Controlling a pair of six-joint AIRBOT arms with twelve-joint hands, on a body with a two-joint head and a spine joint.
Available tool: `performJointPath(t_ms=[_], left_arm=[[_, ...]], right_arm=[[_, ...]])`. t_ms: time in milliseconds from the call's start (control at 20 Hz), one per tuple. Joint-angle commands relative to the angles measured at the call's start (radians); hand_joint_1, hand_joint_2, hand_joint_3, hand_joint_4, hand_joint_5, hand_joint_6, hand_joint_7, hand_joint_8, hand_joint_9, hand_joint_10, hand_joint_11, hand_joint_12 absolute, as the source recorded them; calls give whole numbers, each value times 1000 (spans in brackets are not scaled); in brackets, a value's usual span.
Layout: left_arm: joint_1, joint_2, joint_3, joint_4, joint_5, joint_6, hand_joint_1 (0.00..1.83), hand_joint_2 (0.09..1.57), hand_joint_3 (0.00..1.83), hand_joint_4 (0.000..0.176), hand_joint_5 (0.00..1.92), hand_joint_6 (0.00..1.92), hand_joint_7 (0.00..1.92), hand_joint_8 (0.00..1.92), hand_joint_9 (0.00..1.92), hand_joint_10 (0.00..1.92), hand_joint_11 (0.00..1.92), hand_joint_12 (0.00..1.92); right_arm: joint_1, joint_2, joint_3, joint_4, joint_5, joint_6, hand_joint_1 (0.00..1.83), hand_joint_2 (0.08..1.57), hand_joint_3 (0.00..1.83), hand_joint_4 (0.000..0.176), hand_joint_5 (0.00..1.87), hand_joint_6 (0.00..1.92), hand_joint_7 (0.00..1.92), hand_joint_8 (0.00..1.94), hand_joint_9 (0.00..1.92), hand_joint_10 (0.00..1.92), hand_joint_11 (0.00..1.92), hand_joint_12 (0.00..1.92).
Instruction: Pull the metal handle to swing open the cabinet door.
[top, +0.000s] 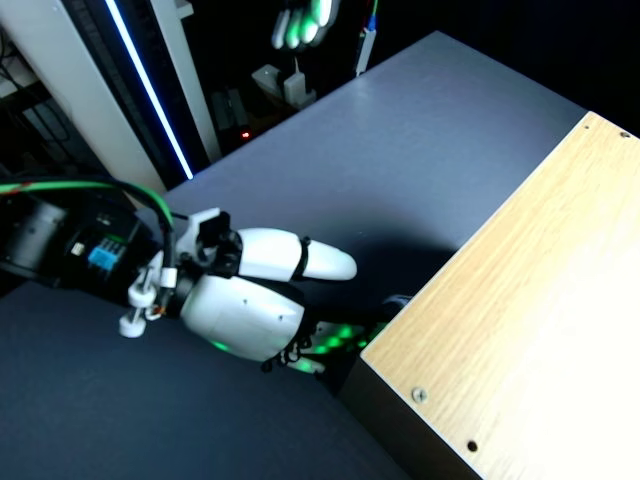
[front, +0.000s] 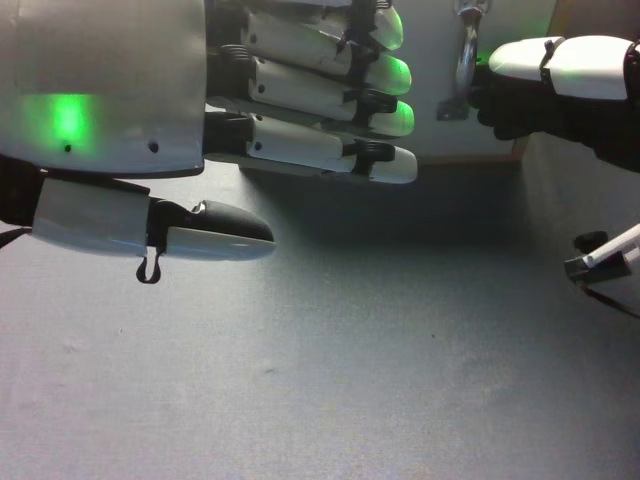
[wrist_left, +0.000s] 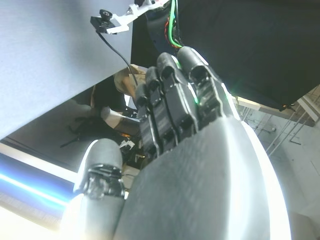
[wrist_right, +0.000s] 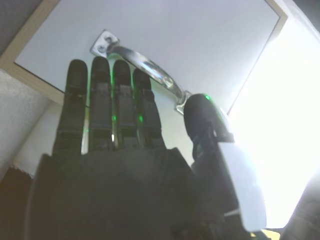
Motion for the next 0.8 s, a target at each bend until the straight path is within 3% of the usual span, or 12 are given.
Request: performJointPath(t_ms=[0, 750], left_arm=[[-10, 7, 1, -94, -22, 9, 0, 1571, 44, 0, 432, 3, 450, 3, 417, 4, 49, 795], [-10, 7, 1, -94, -22, 9, 0, 1571, 46, 0, 428, 2, 446, 1, 416, 1, 52, 797]], right_arm=[[8, 5, -3, -3, 111, 15, 0, 1571, 52, 0, 359, 1, 377, 1, 361, 1, 0, 886], [-10, 95, -89, -3, 111, 15, 0, 1571, 50, 0, 359, 1, 379, 1, 361, 1, 0, 881]])
